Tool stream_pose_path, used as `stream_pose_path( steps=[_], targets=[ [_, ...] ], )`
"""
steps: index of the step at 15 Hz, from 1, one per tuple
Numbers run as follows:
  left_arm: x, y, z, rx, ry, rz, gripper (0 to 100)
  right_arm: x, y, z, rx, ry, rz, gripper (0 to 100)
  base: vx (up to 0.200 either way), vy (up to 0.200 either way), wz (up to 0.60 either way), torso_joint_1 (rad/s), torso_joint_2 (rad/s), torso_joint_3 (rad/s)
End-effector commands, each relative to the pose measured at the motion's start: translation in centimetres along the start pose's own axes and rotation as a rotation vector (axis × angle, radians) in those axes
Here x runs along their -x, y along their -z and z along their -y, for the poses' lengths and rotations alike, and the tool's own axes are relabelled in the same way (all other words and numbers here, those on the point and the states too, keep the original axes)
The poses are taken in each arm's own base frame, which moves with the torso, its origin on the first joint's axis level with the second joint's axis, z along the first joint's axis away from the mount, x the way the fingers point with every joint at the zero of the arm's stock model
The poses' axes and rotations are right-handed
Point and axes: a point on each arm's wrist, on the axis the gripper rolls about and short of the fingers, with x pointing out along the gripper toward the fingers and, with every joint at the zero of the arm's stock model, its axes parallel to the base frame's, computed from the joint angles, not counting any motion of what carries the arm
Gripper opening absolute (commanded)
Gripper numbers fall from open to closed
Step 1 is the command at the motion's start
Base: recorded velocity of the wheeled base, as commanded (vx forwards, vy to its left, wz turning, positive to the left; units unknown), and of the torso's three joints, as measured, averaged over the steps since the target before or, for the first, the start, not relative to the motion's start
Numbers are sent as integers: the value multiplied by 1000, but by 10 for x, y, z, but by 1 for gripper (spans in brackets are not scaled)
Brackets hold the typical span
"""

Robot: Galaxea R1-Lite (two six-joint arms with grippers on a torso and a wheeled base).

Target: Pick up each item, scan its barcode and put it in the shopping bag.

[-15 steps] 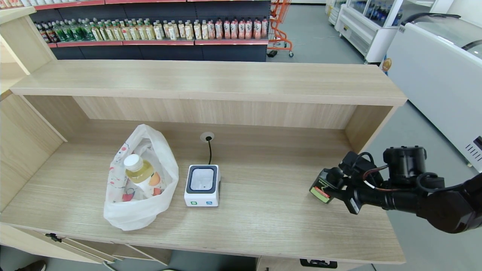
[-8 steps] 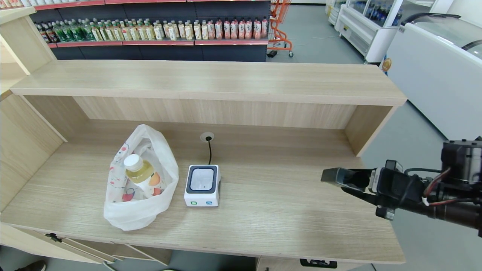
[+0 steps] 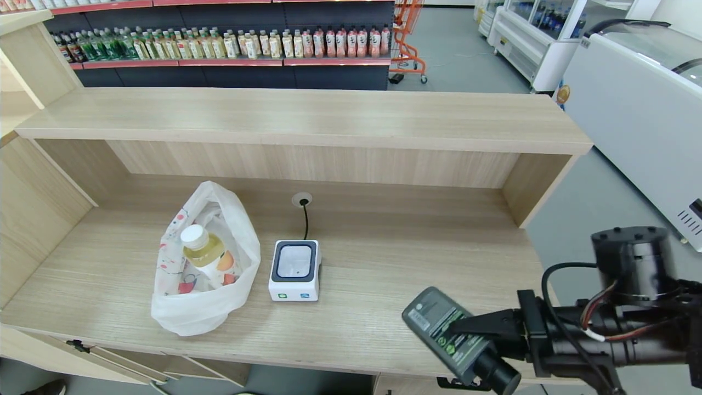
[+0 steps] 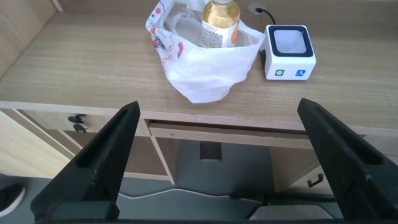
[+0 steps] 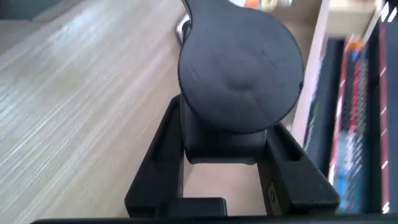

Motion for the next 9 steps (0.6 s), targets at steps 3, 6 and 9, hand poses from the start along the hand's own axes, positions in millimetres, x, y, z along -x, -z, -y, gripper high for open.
stream_pose_path(
  steps=[3,6,9],
  targets=[
    [0,0,0,1,1,0,100,-47,-10,9,246,112,144,0,0,0,0,0,0,0],
    [0,0,0,1,-1,0,100,-69,-10,9,315,195,172,0,0,0,0,0,0,0],
    [0,0,0,1,1,0,100,-80,-13,8,342,220,189,0,0,0,0,0,0,0]
  ],
)
